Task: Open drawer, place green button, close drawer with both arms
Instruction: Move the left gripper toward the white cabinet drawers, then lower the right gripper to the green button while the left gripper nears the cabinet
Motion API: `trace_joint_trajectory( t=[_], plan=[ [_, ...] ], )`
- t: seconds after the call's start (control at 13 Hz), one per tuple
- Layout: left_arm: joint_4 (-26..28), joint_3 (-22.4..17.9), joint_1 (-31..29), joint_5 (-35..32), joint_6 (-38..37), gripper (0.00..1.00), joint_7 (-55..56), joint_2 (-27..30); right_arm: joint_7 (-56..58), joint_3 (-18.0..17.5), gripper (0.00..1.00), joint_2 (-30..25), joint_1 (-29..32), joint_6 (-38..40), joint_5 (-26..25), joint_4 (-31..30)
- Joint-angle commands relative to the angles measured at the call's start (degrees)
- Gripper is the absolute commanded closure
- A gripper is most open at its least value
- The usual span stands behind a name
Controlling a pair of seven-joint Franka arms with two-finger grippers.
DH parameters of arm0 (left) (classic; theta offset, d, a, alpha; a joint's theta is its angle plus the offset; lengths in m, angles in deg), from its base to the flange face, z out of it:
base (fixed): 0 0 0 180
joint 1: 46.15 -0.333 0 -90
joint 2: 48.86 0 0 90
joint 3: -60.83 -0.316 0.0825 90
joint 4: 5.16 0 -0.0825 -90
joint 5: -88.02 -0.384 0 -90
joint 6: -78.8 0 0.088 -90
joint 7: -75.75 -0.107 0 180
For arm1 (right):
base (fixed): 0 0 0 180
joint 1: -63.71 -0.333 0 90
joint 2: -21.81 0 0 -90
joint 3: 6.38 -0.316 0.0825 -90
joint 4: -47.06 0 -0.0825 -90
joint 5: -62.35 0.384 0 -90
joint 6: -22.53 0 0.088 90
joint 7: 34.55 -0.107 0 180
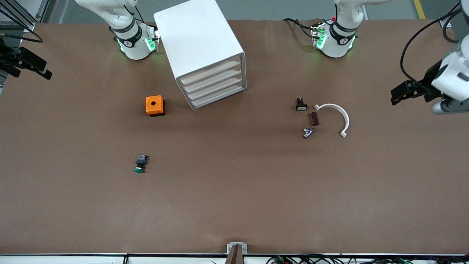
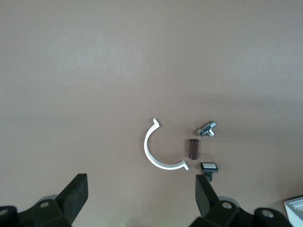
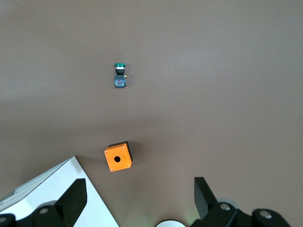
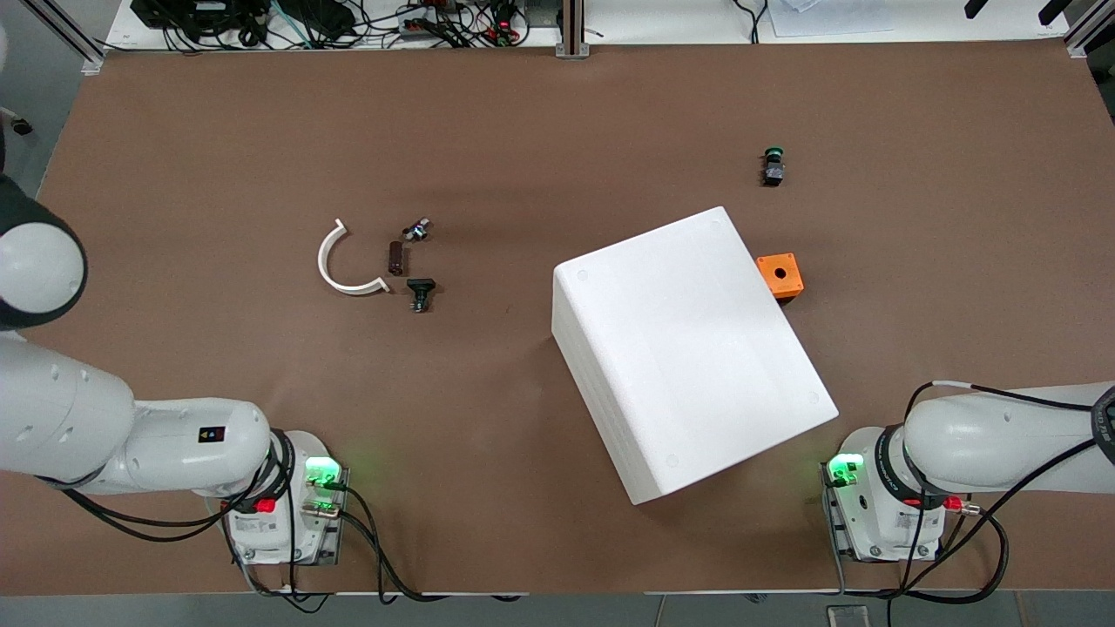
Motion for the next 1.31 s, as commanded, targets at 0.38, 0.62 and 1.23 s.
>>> trace_joint_trajectory(
  t=[0.38, 0.62, 1.23],
  plan=[
    [-2.3, 1.4, 5.9, 0.6, 5.1, 0.0, 28.6, -15.9, -1.2, -0.5, 0.0, 4.0, -2.1, 1.6, -0.3, 1.3],
    [-2.4, 1.4, 11.4, 0.6, 7.9, 0.0, 46.1, -21.2, -1.4, -0.5, 0.0, 8.3, -6.2, 1.4, 0.2, 1.4],
    [-1.9, 1.8, 17.5, 10.9, 5.3, 0.0, 90.4, -31.0, -1.0, -0.5, 0.0, 26.2, -8.2, -2.4, 2.7, 1.2]
  ],
)
